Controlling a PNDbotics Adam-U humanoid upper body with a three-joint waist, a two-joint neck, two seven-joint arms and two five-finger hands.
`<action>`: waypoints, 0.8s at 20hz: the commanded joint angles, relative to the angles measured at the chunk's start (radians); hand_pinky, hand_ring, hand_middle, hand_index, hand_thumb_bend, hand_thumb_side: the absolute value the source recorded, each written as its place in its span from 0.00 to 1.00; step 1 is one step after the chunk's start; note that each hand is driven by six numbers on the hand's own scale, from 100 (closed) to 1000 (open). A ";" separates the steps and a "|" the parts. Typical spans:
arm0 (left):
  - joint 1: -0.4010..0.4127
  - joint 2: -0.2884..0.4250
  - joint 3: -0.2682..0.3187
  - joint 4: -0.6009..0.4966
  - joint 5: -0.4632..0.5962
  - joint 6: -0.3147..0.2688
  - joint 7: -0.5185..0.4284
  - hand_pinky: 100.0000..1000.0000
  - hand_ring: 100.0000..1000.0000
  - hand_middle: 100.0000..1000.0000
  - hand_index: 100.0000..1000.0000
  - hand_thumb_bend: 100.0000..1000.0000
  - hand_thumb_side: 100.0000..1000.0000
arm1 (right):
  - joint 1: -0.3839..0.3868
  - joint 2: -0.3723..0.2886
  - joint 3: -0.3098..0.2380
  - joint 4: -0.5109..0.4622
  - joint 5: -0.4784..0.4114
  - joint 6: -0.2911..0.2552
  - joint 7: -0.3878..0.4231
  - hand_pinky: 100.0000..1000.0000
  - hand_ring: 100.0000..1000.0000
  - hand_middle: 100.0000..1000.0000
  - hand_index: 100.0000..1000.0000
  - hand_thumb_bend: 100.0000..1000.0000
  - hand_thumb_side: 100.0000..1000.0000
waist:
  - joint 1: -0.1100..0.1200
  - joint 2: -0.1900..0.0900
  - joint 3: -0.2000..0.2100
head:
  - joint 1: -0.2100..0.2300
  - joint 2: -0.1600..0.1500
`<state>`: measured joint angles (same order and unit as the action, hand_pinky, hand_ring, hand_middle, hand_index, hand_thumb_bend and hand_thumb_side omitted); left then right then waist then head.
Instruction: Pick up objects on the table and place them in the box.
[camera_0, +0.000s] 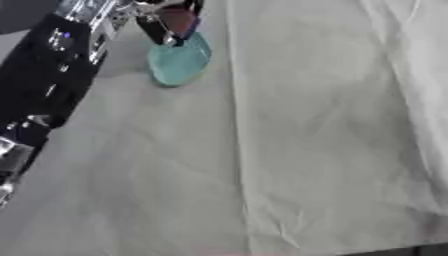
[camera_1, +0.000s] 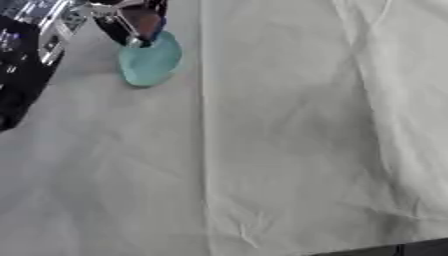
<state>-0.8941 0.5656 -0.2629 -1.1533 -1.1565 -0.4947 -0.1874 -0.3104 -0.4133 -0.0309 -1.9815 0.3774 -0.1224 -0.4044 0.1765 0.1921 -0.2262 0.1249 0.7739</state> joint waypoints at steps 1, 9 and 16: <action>-0.028 0.008 0.009 0.010 -0.012 -0.005 -0.004 0.20 0.42 0.45 0.52 0.35 0.00 | -0.012 -0.011 -0.003 -0.019 -0.006 -0.001 0.003 0.33 0.43 0.51 0.64 0.00 0.51 | -0.007 -0.013 -0.001 | 0.011 -0.004; -0.021 0.008 0.011 0.032 -0.012 -0.026 -0.002 1.00 1.00 0.96 1.00 0.60 0.68 | -0.010 -0.011 -0.004 -0.019 -0.006 -0.001 0.004 0.33 0.43 0.51 0.64 0.00 0.51 | -0.004 -0.013 0.003 | 0.010 -0.004; -0.025 0.013 0.034 0.059 0.030 0.019 -0.155 1.00 1.00 1.00 1.00 0.59 0.91 | -0.006 -0.010 -0.006 -0.019 -0.007 -0.002 0.004 0.33 0.43 0.51 0.64 0.00 0.52 | -0.005 -0.018 0.005 | 0.009 -0.004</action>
<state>-0.8942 0.5530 -0.2481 -1.0792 -1.1394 -0.4836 -0.3222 -0.3133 -0.4133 -0.0311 -1.9815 0.3713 -0.1232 -0.4038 0.1800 0.1925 -0.2242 0.1249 0.7739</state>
